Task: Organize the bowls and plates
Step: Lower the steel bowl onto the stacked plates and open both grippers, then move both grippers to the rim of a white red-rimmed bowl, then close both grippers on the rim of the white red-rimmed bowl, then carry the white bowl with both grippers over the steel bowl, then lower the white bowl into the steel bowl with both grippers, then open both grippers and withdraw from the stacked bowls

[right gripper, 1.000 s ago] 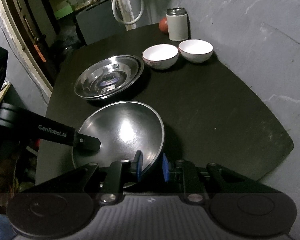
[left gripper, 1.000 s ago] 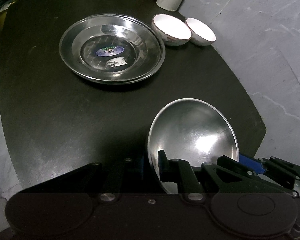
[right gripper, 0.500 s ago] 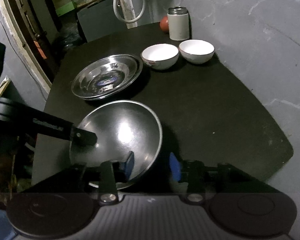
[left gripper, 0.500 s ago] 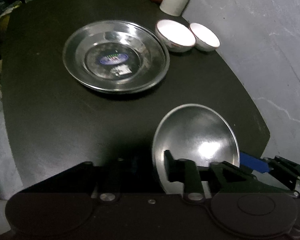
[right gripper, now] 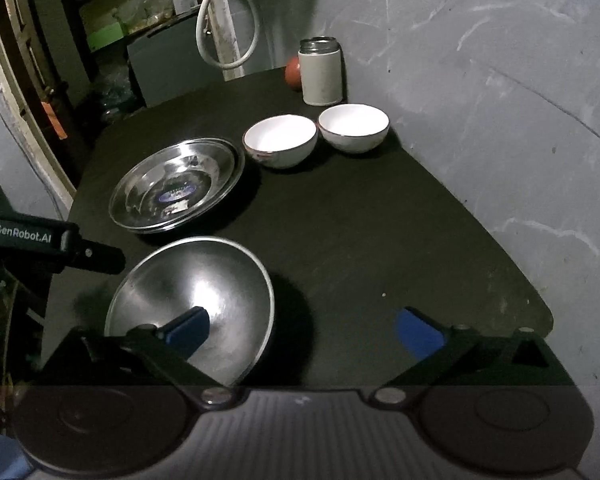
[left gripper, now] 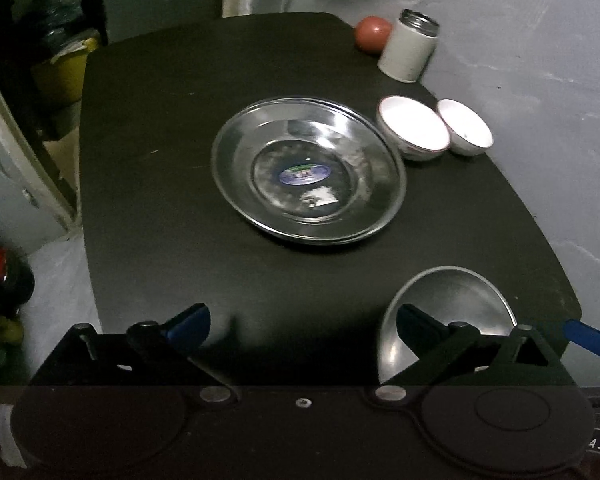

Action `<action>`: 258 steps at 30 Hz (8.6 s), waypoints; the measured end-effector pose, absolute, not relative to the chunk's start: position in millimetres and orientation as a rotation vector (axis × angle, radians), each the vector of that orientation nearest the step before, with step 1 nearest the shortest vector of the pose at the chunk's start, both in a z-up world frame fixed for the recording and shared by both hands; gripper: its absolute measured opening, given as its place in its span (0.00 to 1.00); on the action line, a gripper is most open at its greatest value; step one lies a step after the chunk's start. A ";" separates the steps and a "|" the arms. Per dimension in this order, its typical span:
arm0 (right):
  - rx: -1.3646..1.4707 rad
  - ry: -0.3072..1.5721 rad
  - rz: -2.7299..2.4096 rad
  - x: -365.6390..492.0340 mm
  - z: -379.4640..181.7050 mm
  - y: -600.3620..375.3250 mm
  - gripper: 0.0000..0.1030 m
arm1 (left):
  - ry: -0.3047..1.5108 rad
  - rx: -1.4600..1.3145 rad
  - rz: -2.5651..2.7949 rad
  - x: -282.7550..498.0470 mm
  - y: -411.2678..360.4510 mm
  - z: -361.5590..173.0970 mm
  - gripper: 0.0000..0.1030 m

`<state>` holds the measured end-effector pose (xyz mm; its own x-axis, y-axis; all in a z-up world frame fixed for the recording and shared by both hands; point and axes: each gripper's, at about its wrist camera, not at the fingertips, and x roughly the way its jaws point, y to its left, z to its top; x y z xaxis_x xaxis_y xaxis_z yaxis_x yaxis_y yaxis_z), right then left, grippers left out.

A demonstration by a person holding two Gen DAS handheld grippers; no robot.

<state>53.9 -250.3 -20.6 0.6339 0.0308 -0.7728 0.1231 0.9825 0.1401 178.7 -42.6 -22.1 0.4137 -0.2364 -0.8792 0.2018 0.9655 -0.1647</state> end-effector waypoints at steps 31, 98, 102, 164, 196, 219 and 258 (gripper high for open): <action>0.426 0.772 -0.069 164.2 -42.2 -308.0 1.00 | 0.909 0.164 -0.423 337.6 -115.7 -3.5 0.99; 0.614 0.829 -0.034 243.2 -59.5 -308.8 0.19 | 1.017 0.349 -0.687 375.9 -184.4 -38.8 0.05; 0.617 0.801 -0.039 232.9 -48.7 -306.0 0.18 | 0.990 0.336 -0.688 364.7 -178.7 -25.2 0.05; 0.527 0.927 -0.059 63.2 -21.4 -235.7 0.18 | 1.130 0.117 -0.712 183.7 -103.2 -30.9 0.07; 0.482 0.993 -0.030 83.6 -26.3 -232.5 0.19 | 1.225 0.079 -0.655 180.4 -96.7 -38.3 0.11; 0.417 0.936 -0.061 83.3 -5.8 -237.0 0.39 | 1.184 0.021 -0.666 183.1 -88.1 -14.4 0.38; 0.175 0.879 -0.248 160.4 -0.1 -273.7 1.00 | 1.012 0.145 -0.427 282.1 -125.5 -2.9 0.99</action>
<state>160.4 -273.7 -0.1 0.6120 -0.1421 -0.7780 0.2848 0.9573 0.0492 282.1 -125.5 -2.9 0.4560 -0.2786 -0.8452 0.4112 0.9082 -0.0775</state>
